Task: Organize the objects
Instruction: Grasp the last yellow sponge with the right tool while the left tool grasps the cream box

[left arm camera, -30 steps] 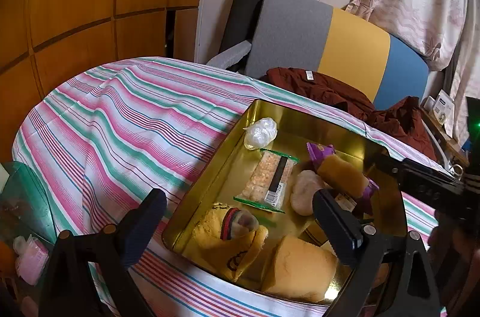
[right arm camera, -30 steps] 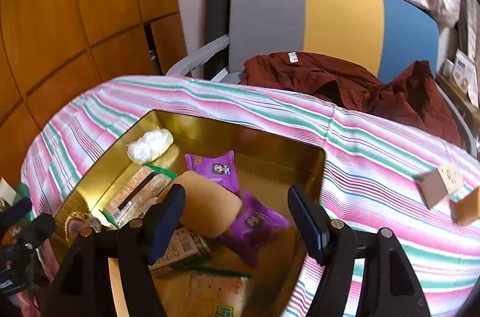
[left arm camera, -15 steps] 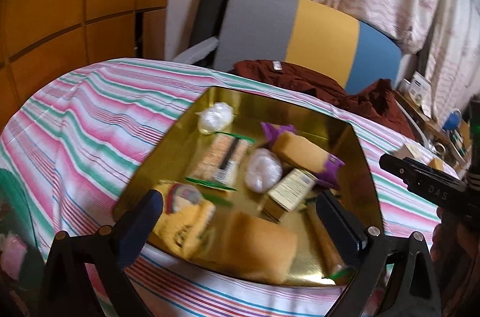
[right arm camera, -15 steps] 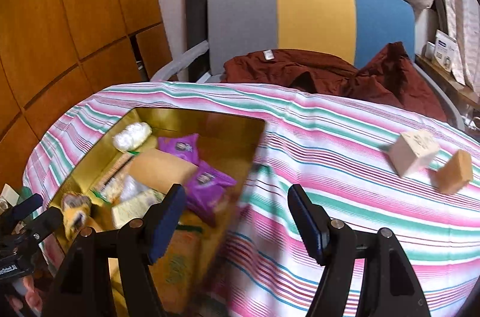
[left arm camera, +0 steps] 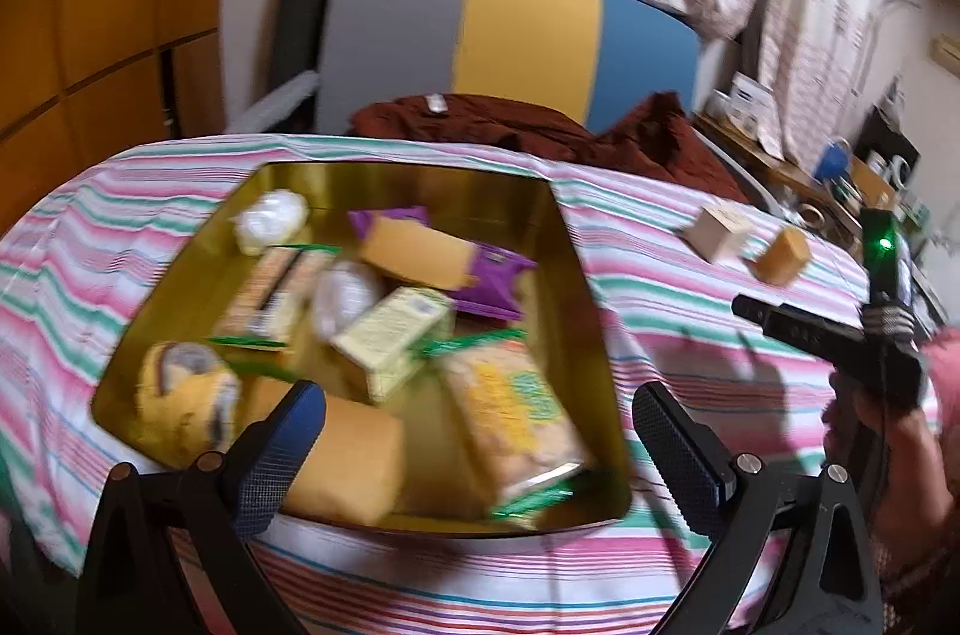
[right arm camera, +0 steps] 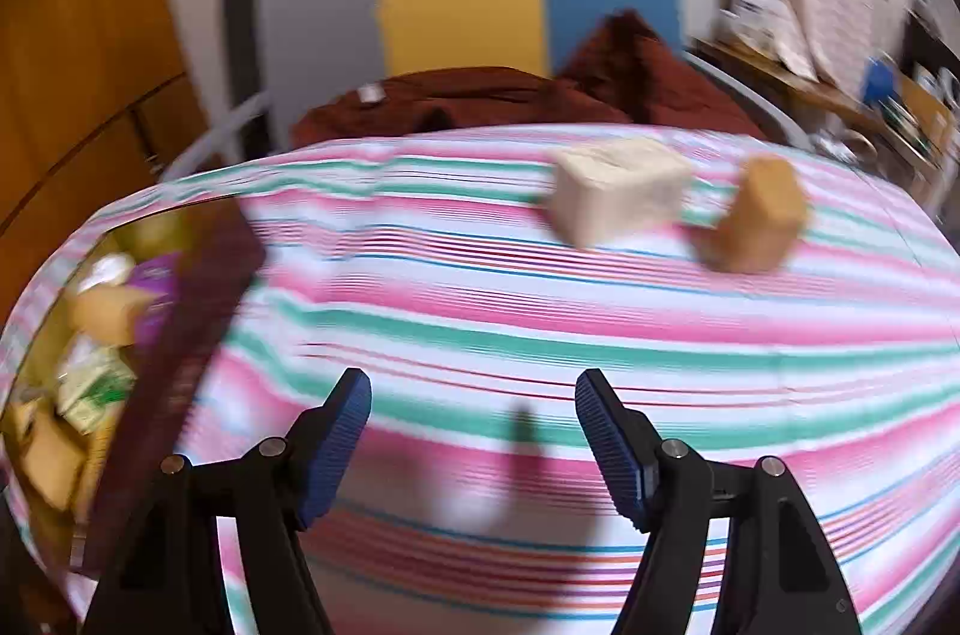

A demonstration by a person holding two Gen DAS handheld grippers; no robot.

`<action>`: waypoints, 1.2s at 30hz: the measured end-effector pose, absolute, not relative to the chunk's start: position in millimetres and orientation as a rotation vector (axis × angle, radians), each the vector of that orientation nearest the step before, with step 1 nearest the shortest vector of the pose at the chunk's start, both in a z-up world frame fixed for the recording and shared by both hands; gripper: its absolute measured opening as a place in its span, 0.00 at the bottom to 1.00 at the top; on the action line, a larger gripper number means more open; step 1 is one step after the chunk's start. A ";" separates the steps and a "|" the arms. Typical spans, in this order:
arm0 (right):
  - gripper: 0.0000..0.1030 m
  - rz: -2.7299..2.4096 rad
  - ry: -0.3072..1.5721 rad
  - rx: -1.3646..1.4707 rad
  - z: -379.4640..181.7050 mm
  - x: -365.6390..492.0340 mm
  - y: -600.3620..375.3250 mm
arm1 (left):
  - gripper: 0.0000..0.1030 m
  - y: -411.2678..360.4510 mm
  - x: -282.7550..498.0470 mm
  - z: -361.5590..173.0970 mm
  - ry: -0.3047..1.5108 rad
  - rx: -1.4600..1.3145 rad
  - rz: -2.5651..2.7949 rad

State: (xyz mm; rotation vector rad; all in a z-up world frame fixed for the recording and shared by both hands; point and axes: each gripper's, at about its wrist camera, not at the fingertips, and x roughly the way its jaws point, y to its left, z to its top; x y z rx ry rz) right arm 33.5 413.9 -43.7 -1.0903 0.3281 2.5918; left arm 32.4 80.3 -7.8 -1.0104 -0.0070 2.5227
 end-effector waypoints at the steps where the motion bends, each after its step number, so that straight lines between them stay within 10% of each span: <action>1: 0.70 2.571 0.336 -1.077 -44.0 35.8 424.5 | 1.00 85.5 33.7 -8.2 0.001 -1.011 2.509; 17: 0.69 2.426 0.232 -0.884 -39.7 -2.3 562.4 | 1.00 152.3 51.7 -12.8 0.166 -1.026 2.371; 21: 0.44 2.464 0.288 -0.909 -56.3 -6.3 570.9 | 1.00 162.8 52.5 -12.6 0.203 -1.027 2.360; 36: 0.40 2.505 0.547 -0.819 -58.3 59.3 553.7 | 1.00 257.8 1.7 0.2 0.264 -1.019 2.258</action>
